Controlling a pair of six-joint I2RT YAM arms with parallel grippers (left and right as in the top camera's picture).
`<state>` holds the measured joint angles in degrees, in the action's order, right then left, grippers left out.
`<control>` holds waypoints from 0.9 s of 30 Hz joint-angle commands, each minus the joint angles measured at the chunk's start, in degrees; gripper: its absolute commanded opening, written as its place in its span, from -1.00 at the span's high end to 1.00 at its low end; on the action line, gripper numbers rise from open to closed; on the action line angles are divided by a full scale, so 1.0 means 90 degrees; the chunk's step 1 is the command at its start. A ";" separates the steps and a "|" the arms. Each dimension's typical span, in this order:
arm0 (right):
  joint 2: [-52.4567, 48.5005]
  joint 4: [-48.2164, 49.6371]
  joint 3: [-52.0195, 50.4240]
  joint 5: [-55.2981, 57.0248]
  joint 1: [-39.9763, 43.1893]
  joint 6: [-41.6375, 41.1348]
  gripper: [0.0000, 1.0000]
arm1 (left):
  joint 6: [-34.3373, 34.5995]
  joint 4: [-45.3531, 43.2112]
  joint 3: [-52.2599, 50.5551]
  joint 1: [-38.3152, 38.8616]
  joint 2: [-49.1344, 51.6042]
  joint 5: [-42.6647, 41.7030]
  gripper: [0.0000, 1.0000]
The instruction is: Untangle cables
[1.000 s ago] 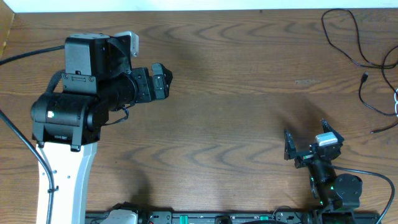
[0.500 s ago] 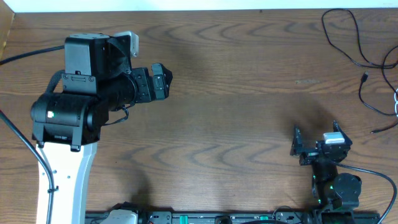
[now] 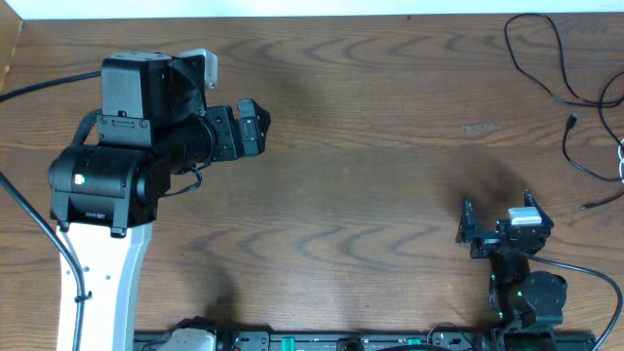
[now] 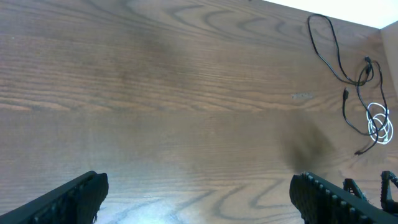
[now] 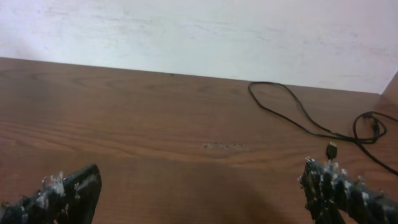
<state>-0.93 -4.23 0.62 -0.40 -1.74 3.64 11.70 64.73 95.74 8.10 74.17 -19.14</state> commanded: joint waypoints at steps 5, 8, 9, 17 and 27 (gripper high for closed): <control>0.0068 -0.0005 -0.0034 0.0051 0.0010 0.0080 -0.98 | -0.0083 0.0022 0.0066 -0.0002 0.0012 0.0058 -0.97; 0.0068 -0.0005 -0.0034 0.0051 0.0010 0.0080 -0.99 | -0.0083 0.0019 0.0066 -0.0002 0.0012 0.0058 -0.97; 0.0068 -0.0005 -0.0034 0.0051 0.0010 0.0083 -0.98 | -0.0083 0.0019 0.0066 -0.0002 0.0012 0.0058 -0.97; 0.0068 -0.0005 -0.0034 0.0051 0.0010 0.0080 -0.99 | -0.0083 0.0019 0.0066 -0.0002 0.0012 0.0058 -0.97; 0.0068 -0.0005 -0.0034 0.0051 0.0010 0.0083 -0.99 | -0.0316 0.0049 -0.0194 -0.0005 -0.0627 0.0260 -0.96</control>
<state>-0.95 -4.23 0.62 -0.38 -1.74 3.64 11.70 64.69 95.42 8.10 73.23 -19.14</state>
